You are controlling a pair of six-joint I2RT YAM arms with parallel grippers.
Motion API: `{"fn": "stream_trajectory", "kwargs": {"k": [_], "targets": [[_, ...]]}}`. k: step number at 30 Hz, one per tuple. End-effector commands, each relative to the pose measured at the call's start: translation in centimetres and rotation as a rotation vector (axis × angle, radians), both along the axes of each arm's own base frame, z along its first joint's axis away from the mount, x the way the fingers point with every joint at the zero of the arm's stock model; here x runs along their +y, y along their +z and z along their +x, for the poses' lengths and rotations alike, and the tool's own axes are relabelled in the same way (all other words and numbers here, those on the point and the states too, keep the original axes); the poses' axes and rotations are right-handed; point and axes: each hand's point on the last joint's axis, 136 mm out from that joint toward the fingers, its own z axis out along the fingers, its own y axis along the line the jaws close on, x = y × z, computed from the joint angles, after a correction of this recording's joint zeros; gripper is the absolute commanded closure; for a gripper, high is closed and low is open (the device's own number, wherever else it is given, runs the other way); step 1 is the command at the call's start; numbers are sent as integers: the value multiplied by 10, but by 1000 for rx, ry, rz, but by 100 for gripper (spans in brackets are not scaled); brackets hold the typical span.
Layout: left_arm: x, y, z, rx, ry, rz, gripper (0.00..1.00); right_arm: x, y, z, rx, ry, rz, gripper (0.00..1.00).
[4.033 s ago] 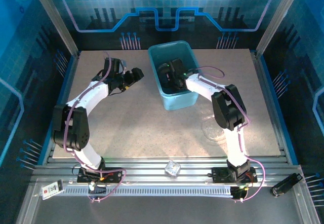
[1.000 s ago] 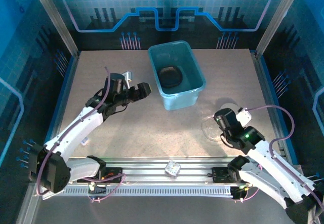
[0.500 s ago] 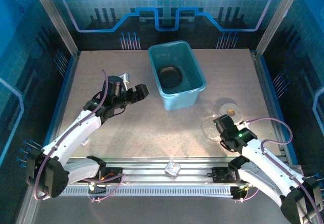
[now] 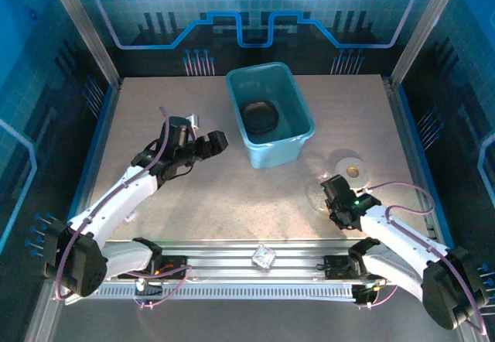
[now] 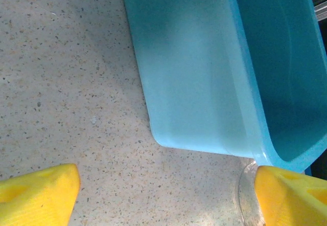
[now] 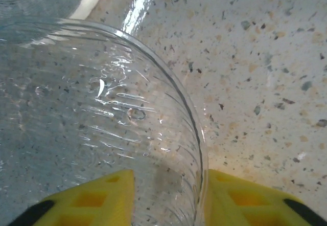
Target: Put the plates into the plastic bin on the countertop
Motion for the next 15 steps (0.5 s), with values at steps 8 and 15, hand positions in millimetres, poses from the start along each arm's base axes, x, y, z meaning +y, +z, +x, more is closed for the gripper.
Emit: {"fn": "stream_trajectory", "kwargs": {"k": [8, 15], "targets": [[0, -1, 2, 5, -1, 23, 11, 0, -11, 1, -3, -34, 25, 80], [0, 2, 1, 1, 2, 16, 11, 0, -11, -1, -12, -34, 37, 89]]}}
